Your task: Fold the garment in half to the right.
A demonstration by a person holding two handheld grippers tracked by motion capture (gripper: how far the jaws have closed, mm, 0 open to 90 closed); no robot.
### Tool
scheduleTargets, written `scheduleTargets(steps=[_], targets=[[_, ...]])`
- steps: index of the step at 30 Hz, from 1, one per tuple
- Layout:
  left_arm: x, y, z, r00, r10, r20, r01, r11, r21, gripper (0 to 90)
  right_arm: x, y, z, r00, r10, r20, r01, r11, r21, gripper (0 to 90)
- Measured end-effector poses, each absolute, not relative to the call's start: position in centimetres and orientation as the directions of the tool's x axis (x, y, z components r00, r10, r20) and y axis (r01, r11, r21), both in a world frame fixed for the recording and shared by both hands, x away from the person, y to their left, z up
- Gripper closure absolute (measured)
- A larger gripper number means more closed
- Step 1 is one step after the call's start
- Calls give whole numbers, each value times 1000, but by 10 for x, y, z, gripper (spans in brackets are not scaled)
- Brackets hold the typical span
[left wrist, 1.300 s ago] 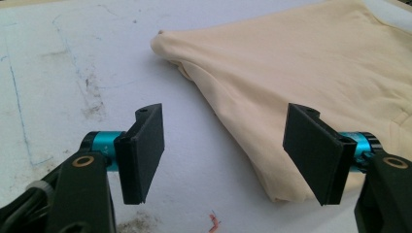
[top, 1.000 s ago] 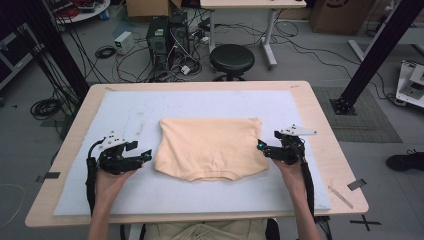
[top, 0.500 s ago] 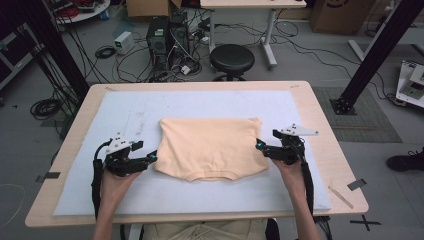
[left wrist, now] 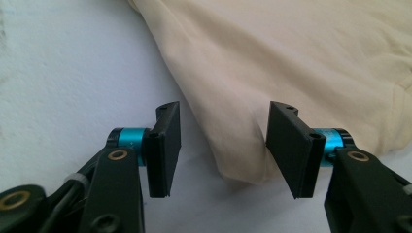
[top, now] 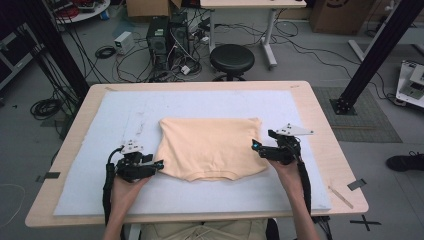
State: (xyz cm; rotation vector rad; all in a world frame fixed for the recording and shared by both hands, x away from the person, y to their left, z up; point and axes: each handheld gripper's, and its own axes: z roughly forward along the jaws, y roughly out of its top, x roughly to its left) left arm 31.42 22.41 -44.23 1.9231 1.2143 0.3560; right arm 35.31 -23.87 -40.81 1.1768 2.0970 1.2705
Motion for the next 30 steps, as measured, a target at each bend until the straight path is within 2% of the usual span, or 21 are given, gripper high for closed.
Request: scheduleTargets(steps=[6, 9, 17, 24, 30], targets=[[307, 218, -448, 475, 869, -139, 620, -218, 754, 476, 350, -229, -405, -567, 822, 52, 439, 248, 864, 241], [304, 212, -448, 478, 874, -84, 599, -254, 759, 478, 349, -220, -400, -582, 811, 52, 426, 250, 869, 240], [301, 209, -448, 490, 867, -96, 599, -255, 759, 594, 367, -178, -386, -628, 778, 26, 409, 302, 861, 239], [298, 206, -449, 516, 850, -111, 587, -256, 768, 790, 393, -123, -371, -702, 712, -9, 374, 379, 847, 233], [297, 208, -451, 512, 849, -135, 588, -231, 775, 823, 424, -70, -373, -771, 636, 4, 372, 446, 814, 234]])
